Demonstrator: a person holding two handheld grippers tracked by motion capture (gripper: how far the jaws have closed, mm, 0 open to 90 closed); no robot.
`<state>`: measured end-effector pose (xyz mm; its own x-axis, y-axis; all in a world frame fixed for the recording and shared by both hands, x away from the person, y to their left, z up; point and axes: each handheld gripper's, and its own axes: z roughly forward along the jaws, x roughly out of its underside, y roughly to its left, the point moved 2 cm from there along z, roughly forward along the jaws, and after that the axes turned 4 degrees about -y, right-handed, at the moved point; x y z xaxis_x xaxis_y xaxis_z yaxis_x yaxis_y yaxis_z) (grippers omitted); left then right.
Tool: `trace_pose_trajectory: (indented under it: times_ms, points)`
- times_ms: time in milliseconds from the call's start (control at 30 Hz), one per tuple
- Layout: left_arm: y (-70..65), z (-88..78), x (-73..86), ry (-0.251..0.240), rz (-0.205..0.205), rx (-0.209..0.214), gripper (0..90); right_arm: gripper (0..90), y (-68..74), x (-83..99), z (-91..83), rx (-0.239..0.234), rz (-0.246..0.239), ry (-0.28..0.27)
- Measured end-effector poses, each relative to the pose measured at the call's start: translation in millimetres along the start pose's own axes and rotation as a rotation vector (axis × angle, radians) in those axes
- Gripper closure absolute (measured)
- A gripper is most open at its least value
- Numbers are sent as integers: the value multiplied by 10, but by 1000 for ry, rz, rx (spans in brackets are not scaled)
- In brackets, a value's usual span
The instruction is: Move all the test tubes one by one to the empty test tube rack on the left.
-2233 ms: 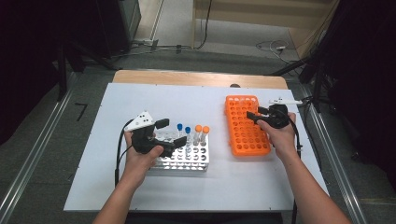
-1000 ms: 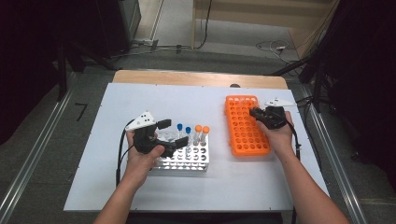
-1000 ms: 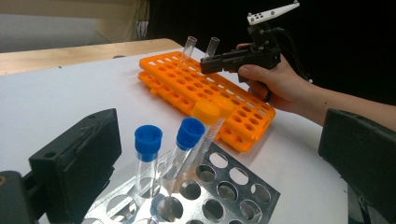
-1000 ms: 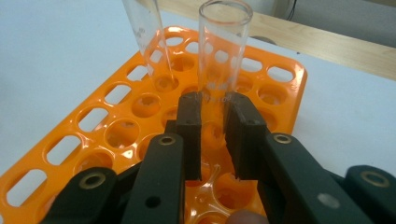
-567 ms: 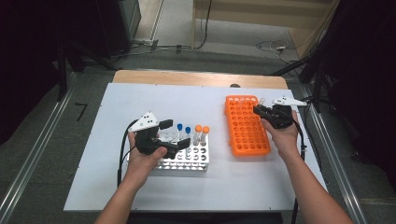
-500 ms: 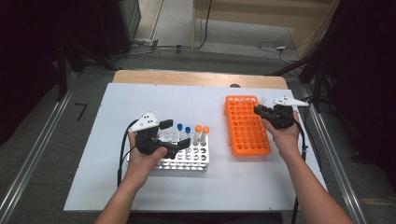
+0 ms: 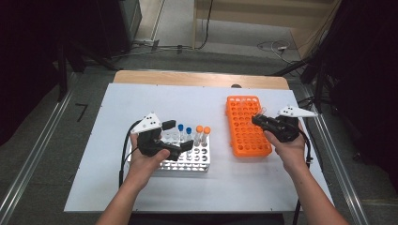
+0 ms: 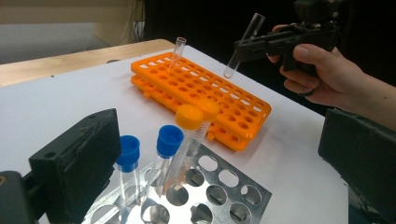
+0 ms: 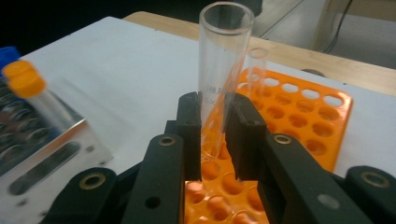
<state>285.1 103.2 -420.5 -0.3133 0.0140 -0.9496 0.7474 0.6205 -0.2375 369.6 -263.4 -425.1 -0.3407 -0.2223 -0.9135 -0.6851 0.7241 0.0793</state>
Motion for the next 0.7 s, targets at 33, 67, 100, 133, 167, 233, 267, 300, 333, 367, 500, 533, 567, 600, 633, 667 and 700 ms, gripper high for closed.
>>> trace_pose_trajectory:
  times_ms: [33, 67, 100, 133, 167, 233, 267, 300, 333, 367, 500, 533, 567, 600, 633, 667, 700]
  points:
    - [-6, 2, -2, 0, 1, 1, 0, 738, 38, 7, -18, -13, -5, 1]
    - [-13, 4, -3, 1, 2, 1, 0, 738, 78, 13, -35, -23, -8, 2]
    - [-18, 5, -5, 0, 5, 3, 0, 738, 120, 19, -49, -33, -12, 2]
    - [-25, 7, -6, 1, 5, 4, 0, 738, 159, 25, -65, -44, -20, 3]
    - [-34, 9, -7, 1, 4, 4, 0, 738, 201, 29, -77, -56, -26, 1]
    - [-48, 11, -12, -2, 7, 9, 0, 738, 279, 33, -103, -80, -35, 2]
    - [-57, 11, -16, -1, 10, 8, 0, 738, 319, 33, -119, -93, -31, 1]
    - [-67, 12, -20, -2, 12, 12, 0, 738, 362, 33, -138, -106, -31, 1]
    - [-76, 10, -25, -1, 17, 14, 0, 738, 409, 33, -159, -116, -41, 5]
    - [-88, 10, -29, -2, 17, 15, 0, 738, 452, 34, -178, -126, -50, 7]
    - [-142, 28, -40, -3, 24, 29, 0, 738, 614, 46, -221, -170, -72, 17]
    - [-158, 37, -41, -1, 28, 37, 10, 738, 652, 46, -219, -179, -81, 20]
    - [-177, 49, -43, 2, 32, 42, 13, 738, 687, 45, -216, -188, -85, 23]
    - [-199, 58, -44, 5, 37, 44, 13, 738, 720, 42, -211, -197, -90, 24]
    - [-219, 66, -46, 2, 47, 43, 31, 738, 750, 40, -205, -205, -96, 25]
    - [-243, 76, -47, 0, 50, 46, 58, 738, 781, 40, -197, -216, -100, 25]
    - [-262, 85, -51, 4, 55, 40, 69, 738, 812, 40, -192, -225, -102, 28]
